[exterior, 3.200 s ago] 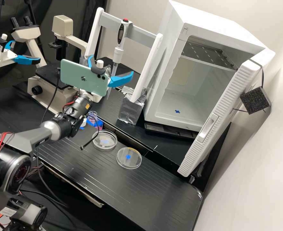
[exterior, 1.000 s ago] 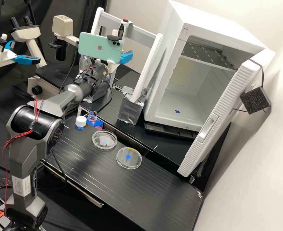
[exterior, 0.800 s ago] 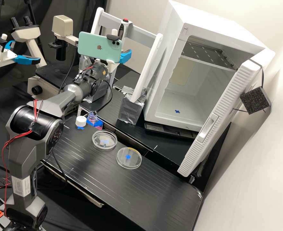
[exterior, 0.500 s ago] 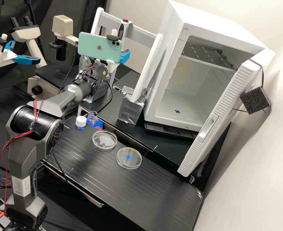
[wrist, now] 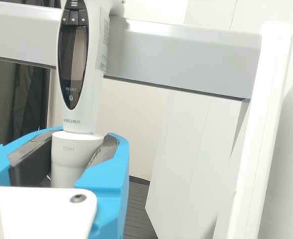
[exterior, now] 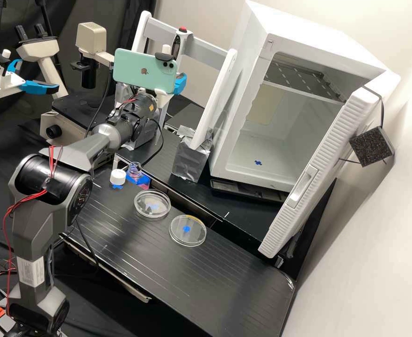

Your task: Use the pipette

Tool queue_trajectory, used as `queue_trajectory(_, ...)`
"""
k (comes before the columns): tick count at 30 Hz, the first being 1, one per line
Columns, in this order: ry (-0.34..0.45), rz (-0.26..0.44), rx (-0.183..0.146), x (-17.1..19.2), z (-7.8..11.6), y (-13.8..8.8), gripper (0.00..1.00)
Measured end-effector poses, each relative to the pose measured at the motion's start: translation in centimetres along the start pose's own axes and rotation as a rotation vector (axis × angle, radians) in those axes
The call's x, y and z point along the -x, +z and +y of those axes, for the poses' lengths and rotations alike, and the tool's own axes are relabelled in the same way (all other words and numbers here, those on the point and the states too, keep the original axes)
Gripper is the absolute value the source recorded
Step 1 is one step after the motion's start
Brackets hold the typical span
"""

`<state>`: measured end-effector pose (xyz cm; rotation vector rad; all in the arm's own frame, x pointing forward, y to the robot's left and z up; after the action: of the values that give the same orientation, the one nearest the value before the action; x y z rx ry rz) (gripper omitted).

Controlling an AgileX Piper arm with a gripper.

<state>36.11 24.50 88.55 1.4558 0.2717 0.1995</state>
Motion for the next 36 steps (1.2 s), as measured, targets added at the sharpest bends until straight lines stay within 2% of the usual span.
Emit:
queue_trajectory(9,-0.003,-0.003,-0.005,0.26,0.24,-0.17,0.00)
queue_trajectory(16,-0.004,-0.005,-0.028,0.50,0.32,-0.57,0.00)
queue_trajectory(23,-0.008,-0.013,-0.015,0.69,0.45,-0.71,0.00)
queue_trajectory(33,-0.006,-0.028,-0.018,0.66,0.57,-0.77,0.00)
queue_trajectory(36,-0.009,-0.033,-0.030,0.60,0.79,-0.93,0.00)
